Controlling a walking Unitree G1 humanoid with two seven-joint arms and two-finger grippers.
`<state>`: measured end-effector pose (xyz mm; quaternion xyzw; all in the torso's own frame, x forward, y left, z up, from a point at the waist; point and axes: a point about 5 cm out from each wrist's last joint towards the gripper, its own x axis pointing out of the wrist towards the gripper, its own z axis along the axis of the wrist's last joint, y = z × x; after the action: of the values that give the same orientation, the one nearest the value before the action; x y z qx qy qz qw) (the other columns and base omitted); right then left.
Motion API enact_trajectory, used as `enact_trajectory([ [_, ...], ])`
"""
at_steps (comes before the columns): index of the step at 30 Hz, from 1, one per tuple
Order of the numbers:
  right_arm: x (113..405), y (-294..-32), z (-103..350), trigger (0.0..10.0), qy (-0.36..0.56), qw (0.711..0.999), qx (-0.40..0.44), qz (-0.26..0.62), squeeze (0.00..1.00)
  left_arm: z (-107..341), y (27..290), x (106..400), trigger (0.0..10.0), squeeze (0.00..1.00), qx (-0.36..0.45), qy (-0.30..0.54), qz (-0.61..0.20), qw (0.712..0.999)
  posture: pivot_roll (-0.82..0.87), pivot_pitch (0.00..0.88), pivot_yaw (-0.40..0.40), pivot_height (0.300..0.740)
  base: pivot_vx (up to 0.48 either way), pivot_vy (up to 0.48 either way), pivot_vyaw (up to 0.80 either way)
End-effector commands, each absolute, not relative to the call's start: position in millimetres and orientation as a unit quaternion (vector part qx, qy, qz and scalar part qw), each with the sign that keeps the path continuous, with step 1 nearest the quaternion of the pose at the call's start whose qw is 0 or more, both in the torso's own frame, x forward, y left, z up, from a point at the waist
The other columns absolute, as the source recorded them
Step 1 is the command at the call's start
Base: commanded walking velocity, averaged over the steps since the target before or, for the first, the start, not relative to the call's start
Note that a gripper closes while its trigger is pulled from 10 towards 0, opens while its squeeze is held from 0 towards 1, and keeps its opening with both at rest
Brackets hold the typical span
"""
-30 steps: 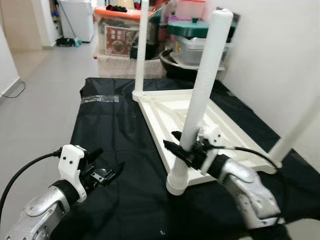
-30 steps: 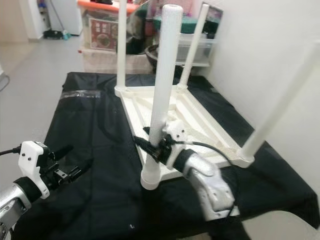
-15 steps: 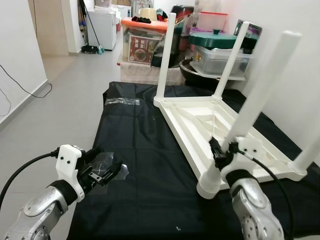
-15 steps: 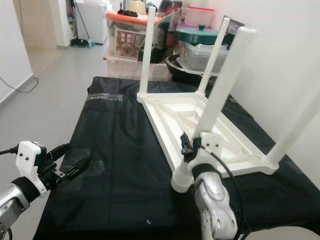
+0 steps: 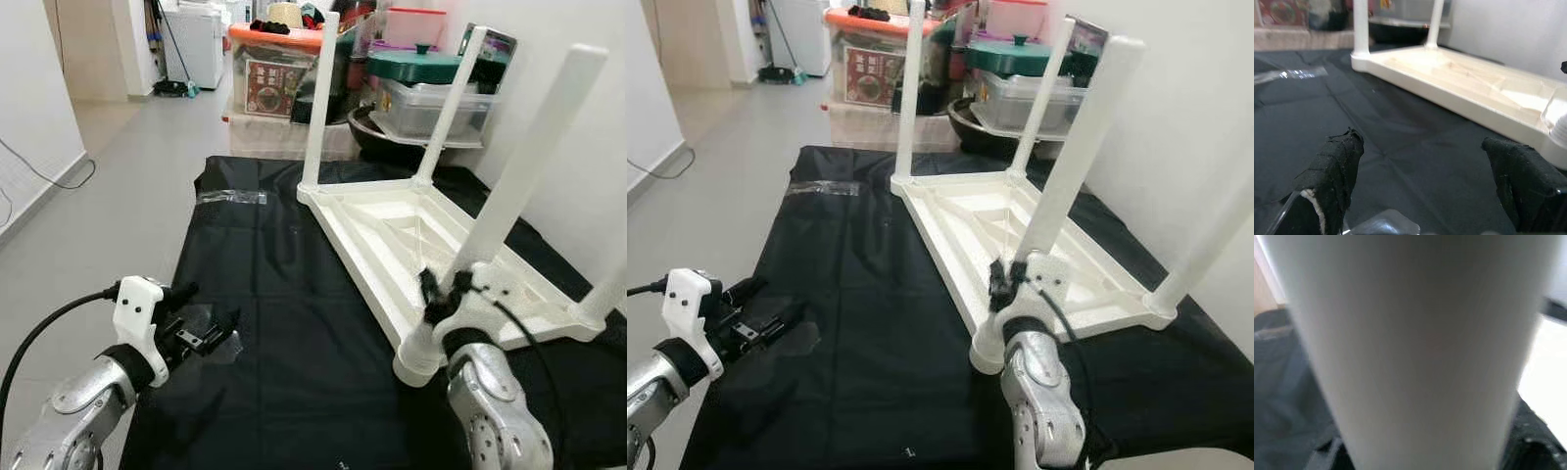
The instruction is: Building children table
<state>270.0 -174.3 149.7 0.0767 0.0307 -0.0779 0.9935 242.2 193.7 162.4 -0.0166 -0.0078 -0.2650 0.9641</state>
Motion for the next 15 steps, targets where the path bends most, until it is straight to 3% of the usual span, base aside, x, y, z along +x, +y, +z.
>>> enact_trajectory([
  [1,269,-182,157,10.0,0.019,0.994,0.076,-0.077,1.0,161,192,244,10.0,0.0,-0.013,-0.002,-0.273,0.962,0.06,0.0,-0.077,0.74,0.0,0.0,0.0],
  [11,272,-184,206,10.0,-0.082,0.992,0.074,0.055,1.0,161,193,247,10.0,0.0,-0.01,-0.004,-0.275,0.961,0.04,0.0,-0.07,0.74,0.0,0.0,0.0],
  [15,278,-193,211,10.0,-0.081,0.988,0.015,0.127,1.0,161,190,248,10.0,0.0,-0.013,-0.007,-0.279,0.96,0.03,0.0,-0.069,0.74,0.0,0.0,0.0],
])
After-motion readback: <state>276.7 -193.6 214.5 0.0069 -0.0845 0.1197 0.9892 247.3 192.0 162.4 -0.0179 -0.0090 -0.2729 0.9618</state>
